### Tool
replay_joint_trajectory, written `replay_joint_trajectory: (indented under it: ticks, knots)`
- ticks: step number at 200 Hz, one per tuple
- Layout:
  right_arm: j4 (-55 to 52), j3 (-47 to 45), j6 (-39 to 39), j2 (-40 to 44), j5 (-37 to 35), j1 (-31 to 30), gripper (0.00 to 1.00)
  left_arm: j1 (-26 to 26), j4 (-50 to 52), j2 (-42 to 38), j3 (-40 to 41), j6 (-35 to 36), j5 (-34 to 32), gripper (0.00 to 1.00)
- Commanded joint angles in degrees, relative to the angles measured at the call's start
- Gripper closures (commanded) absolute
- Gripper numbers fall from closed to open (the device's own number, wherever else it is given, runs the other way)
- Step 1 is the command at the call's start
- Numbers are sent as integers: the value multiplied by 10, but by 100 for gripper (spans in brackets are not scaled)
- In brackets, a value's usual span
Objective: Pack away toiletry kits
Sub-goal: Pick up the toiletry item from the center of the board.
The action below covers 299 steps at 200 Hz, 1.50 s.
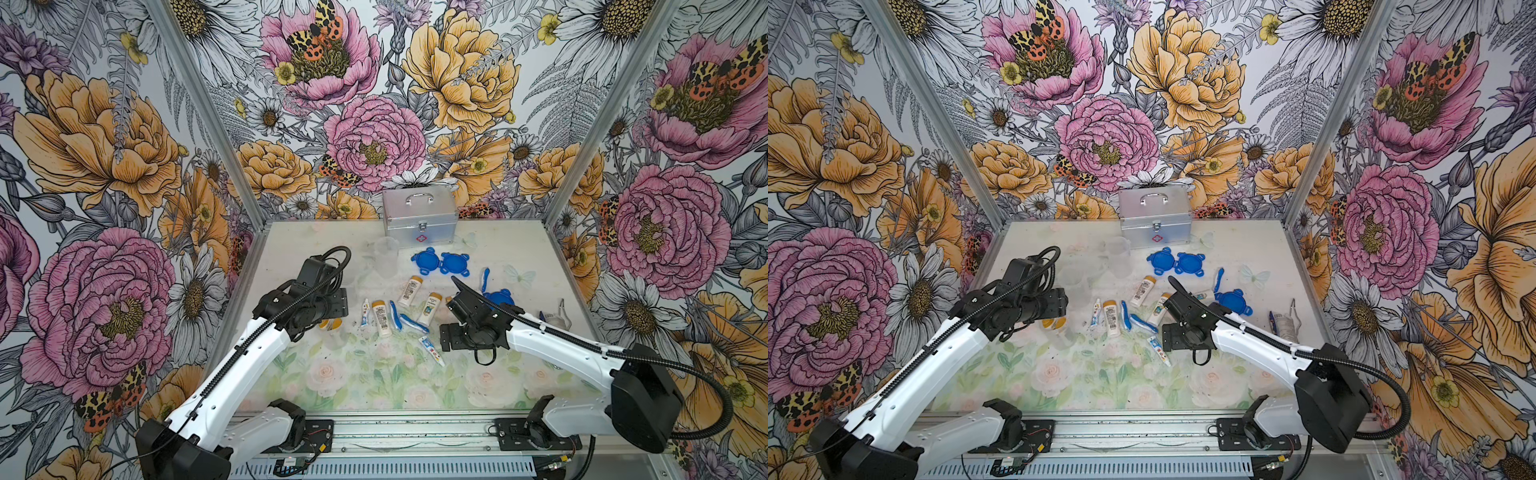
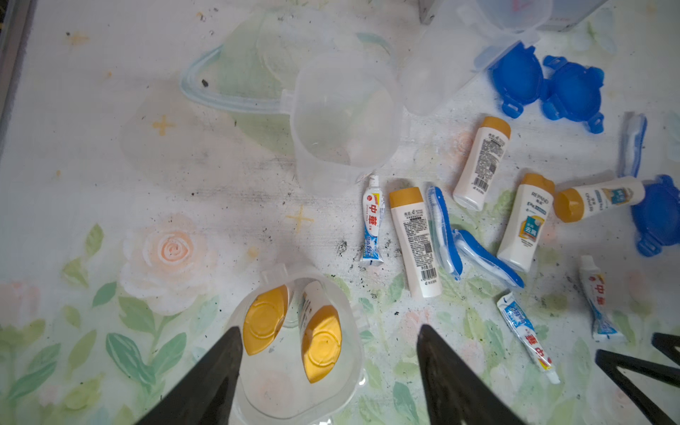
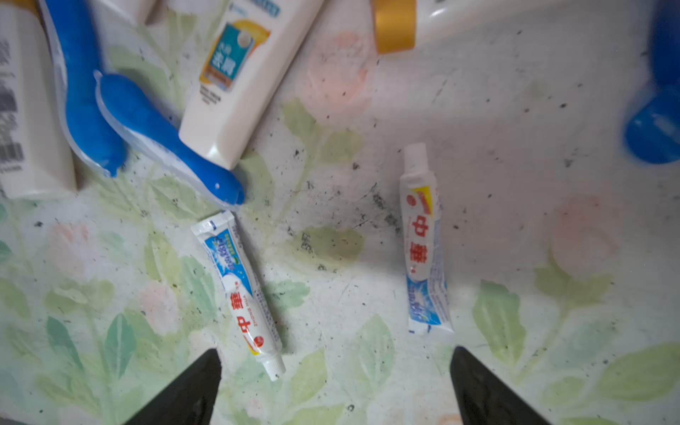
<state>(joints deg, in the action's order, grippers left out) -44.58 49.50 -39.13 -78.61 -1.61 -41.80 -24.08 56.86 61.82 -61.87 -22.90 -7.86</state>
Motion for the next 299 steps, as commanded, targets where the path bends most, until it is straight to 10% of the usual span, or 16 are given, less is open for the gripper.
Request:
replay_joint_trajectory:
  ticks: [1, 56, 220, 299]
  knots:
    - [-6, 41, 40, -32, 30, -18, 5, 6, 54, 0, -35, 13, 76, 20]
    - [8, 116, 91, -118, 14, -27, 12, -4, 82, -12, -55, -25, 189, 5]
    - [64, 229, 176, -327, 82, -20, 25, -8, 83, -86, -41, -95, 175, 1]
    - [101, 180, 188, -305, 83, -34, 57, 54, 94, -109, -20, -86, 221, 2]
